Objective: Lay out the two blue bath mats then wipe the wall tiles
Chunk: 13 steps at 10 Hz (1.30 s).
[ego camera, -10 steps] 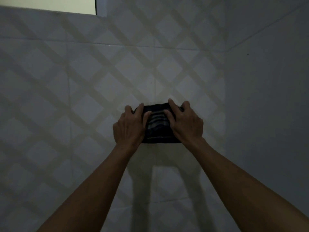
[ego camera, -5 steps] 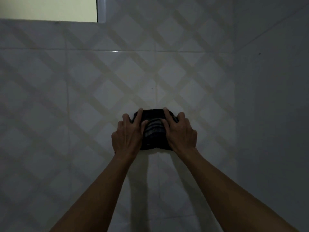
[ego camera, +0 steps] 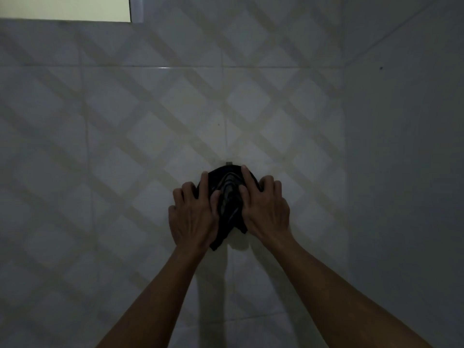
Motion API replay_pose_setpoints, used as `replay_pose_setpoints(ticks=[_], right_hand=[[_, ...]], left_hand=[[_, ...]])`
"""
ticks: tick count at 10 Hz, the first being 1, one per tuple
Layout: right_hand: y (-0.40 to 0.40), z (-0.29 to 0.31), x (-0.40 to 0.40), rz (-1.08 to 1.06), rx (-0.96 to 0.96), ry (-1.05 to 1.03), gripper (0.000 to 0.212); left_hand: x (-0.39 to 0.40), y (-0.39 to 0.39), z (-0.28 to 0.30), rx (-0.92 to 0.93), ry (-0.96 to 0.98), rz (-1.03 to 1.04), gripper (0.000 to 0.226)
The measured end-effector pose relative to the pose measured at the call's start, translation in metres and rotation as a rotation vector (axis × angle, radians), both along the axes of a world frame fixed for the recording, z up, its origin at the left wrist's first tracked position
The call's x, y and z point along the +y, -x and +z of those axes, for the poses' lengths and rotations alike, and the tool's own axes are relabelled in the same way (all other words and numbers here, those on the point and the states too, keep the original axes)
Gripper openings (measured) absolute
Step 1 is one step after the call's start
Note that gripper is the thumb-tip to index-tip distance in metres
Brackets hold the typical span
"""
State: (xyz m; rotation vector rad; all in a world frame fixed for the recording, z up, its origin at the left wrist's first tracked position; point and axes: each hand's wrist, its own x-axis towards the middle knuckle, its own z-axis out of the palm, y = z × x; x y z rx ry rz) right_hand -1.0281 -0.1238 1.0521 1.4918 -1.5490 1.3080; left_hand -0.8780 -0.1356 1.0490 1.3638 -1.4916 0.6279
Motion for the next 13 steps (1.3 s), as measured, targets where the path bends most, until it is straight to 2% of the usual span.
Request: replay_pose_setpoints(ticks=[6, 10, 13], right_hand=[[0.003, 0.012, 0.014, 0.034, -0.058, -0.124, 0.054], [-0.008, 0.010, 0.035, 0.054, -0.078, -0.256, 0.055], [-0.012, 0.002, 0.085, 0.074, -0.102, -0.378, 0.056]], left_hand=[[0.009, -0.001, 0.008, 0.027, -0.050, -0.050, 0.058], [0.013, -0.023, 0.007, 0.010, -0.101, -0.176, 0.058], [0.046, -0.031, 0.002, 0.070, -0.172, -0.240, 0.059]])
